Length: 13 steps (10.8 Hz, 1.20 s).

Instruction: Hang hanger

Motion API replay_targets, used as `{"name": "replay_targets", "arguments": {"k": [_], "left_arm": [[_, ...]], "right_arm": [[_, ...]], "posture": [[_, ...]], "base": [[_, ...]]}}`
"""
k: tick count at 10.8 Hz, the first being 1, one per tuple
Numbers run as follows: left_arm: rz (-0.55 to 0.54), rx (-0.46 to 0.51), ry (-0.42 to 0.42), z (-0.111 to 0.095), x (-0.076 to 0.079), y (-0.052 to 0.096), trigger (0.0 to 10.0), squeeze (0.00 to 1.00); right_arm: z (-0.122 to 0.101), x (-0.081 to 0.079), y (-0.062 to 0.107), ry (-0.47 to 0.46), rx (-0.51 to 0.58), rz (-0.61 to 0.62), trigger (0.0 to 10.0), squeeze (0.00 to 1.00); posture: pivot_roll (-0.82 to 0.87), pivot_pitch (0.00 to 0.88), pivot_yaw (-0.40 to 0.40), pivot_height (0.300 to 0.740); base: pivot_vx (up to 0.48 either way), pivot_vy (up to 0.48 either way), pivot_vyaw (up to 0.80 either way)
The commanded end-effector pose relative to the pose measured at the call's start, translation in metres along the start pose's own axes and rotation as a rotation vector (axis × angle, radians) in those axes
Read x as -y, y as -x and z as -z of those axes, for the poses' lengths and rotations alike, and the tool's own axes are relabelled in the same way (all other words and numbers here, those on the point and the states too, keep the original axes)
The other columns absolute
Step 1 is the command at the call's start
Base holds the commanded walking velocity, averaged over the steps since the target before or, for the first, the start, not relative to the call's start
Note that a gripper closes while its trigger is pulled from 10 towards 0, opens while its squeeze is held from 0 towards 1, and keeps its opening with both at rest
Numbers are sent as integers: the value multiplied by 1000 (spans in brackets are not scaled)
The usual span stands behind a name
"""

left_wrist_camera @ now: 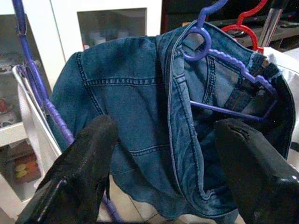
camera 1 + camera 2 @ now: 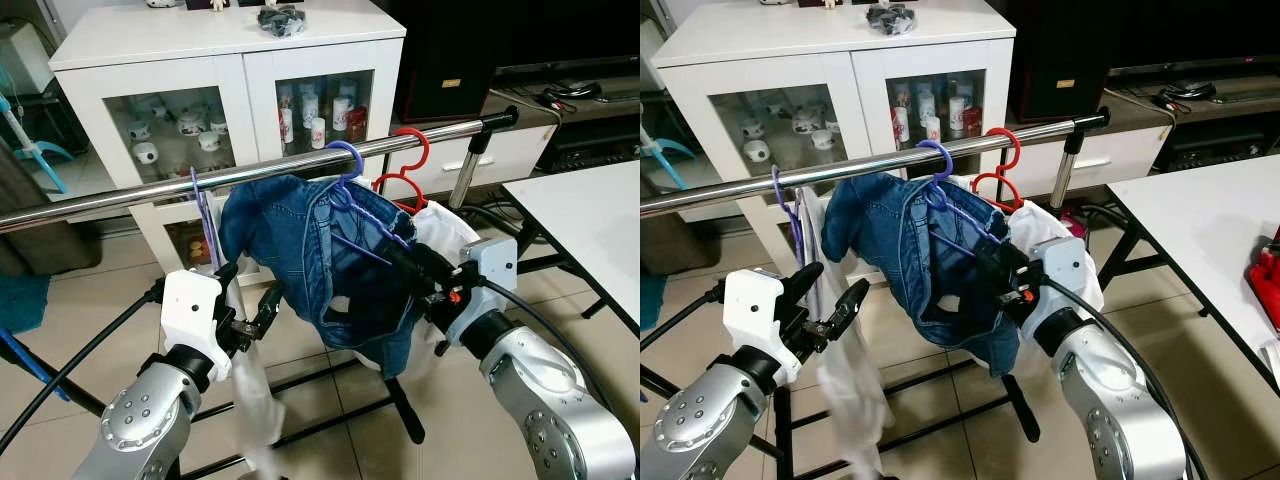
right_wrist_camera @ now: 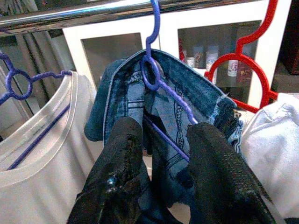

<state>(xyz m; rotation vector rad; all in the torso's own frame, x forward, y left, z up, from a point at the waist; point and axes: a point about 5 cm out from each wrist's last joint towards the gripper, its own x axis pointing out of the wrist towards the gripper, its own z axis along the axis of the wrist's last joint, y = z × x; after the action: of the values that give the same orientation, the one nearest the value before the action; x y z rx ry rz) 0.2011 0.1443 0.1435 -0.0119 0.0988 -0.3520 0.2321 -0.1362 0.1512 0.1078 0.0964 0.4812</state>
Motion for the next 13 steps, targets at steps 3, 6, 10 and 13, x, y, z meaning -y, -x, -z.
{"name": "replay_targets", "arguments": {"k": [3, 6, 10, 13], "left_arm": [[-15, 17, -23, -5, -3, 0, 10000, 0], [-8, 23, -20, -5, -4, -3, 10000, 0], [-14, 22, -28, -7, -9, -5, 10000, 0], [-43, 26, -38, -6, -14, -7, 10000, 0]], "right_arm": [[3, 1, 1, 24, -14, 34, 10000, 0], [4, 4, 0, 26, -10, 67, 10000, 0], [3, 3, -1, 24, -8, 67, 10000, 0], [4, 4, -11, 30, -14, 56, 10000, 0]], "posture": [[-40, 0, 48, 740], [-34, 0, 62, 740], [-38, 0, 61, 740], [-33, 0, 48, 740]], "base": [[0, 0, 0], [0, 0, 0], [-329, 0, 0], [-198, 0, 0]]}}
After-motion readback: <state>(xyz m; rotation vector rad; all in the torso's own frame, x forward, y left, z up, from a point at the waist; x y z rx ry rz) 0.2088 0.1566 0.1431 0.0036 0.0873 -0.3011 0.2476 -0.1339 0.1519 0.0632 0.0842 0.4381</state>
